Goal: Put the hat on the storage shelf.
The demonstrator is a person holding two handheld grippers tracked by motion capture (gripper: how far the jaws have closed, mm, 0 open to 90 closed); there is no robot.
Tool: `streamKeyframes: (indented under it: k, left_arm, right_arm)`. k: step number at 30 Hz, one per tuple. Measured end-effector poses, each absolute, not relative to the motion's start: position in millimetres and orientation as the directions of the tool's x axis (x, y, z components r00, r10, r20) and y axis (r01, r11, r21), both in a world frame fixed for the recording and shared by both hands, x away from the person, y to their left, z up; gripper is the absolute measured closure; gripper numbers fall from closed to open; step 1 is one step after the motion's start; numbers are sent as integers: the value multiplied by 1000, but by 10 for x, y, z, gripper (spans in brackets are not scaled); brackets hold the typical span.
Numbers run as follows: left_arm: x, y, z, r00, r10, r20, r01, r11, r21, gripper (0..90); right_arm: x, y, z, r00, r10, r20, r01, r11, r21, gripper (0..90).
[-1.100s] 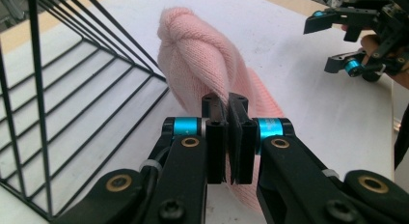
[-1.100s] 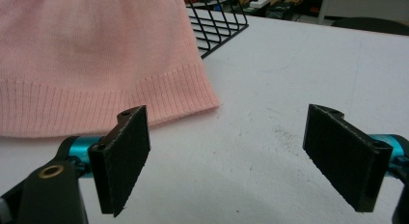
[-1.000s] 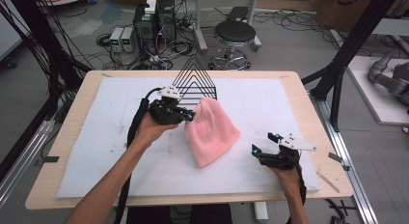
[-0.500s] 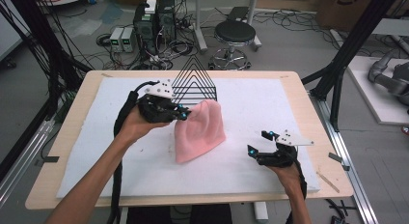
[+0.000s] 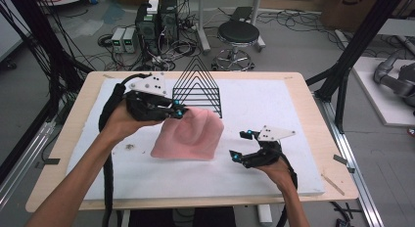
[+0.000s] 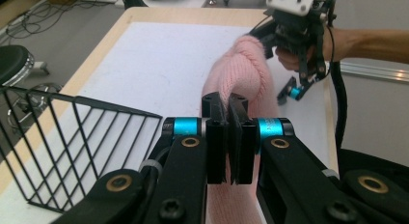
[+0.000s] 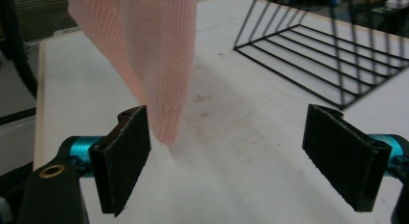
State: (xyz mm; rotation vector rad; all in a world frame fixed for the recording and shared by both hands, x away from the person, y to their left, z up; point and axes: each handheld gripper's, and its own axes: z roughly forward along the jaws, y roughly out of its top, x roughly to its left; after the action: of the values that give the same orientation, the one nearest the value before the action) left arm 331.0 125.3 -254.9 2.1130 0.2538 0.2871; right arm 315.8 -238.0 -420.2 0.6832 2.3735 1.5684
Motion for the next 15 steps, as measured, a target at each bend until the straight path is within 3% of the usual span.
streamKeyframes:
  k: [15]
  left_arm:
    - [3237,1289,-2318,946,287,149,22,-516,857,866]
  right_arm:
    - [3218,-1886,-4168,-925,372,77,229,384,894,176]
